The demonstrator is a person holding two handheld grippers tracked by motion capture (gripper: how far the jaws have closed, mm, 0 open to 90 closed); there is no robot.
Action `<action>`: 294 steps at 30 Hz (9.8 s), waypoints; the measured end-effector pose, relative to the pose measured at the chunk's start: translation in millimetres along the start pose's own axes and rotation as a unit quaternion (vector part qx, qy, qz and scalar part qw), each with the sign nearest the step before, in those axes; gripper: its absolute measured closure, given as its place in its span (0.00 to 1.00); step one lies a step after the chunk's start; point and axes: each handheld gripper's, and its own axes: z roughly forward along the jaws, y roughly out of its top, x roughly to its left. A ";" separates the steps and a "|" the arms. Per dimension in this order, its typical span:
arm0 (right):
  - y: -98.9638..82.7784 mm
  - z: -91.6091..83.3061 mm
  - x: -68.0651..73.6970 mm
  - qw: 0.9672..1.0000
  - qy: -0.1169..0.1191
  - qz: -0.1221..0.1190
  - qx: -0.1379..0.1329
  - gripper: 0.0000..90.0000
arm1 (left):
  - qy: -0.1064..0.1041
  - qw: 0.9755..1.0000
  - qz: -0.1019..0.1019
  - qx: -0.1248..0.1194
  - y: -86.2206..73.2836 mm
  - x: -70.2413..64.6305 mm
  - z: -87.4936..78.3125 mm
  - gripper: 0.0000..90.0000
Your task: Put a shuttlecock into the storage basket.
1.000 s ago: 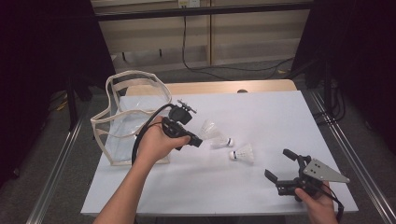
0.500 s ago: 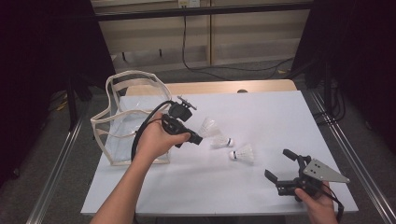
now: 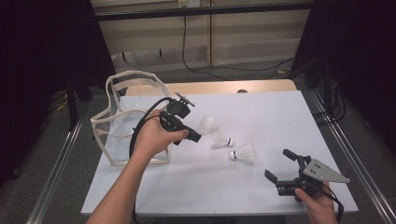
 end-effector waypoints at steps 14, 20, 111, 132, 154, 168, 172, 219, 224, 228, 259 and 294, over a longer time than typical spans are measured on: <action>0.1 -0.2 0.0 1.000 0.000 0.001 -0.001 0.01 | 0.004 1.000 -0.006 -0.002 5.4 4.1 -4.2 0.73; 0.2 -0.4 -0.1 1.000 0.000 0.000 -0.002 0.01 | 0.004 1.000 -0.008 -0.003 7.2 6.2 -6.8 0.73; 0.1 -0.2 -0.3 1.000 0.004 0.001 -0.002 0.01 | 0.043 0.999 -0.029 -0.012 33.6 19.3 -43.0 0.73; 0.2 -0.3 -0.2 1.000 0.005 0.001 -0.002 0.01 | 0.051 0.998 -0.032 -0.014 35.7 23.3 -50.2 0.73; 0.2 -0.4 -0.3 1.000 0.003 0.002 -0.003 0.01 | 0.061 0.997 -0.036 -0.020 38.4 25.4 -58.2 0.73; 0.2 -0.3 -0.4 1.000 0.004 0.001 -0.004 0.01 | 0.069 0.997 -0.037 -0.023 39.1 29.4 -64.3 0.73; 0.2 -0.3 -0.4 1.000 0.004 0.001 -0.004 0.01 | 0.071 0.996 -0.042 -0.025 39.1 29.5 -65.6 0.73; 0.1 -0.5 -0.5 1.000 0.004 0.001 -0.005 0.01 | 0.103 0.992 -0.068 -0.041 41.2 43.0 -91.6 0.73; 0.3 -0.7 -0.3 1.000 0.004 0.002 -0.005 0.01 | 0.106 0.991 -0.069 -0.040 40.7 45.8 -93.8 0.73; 0.3 -0.8 -0.6 1.000 0.003 0.002 -0.004 0.01 | 0.105 0.991 -0.071 -0.041 40.6 46.8 -96.0 0.73; 0.1 -0.4 -0.7 1.000 0.002 0.001 -0.003 0.01 | 0.122 0.988 -0.078 -0.045 37.7 55.4 -106.3 0.73; 0.0 -0.7 -1.1 1.000 0.003 0.002 -0.003 0.01 | 0.138 0.985 -0.096 -0.048 29.7 66.7 -118.2 0.73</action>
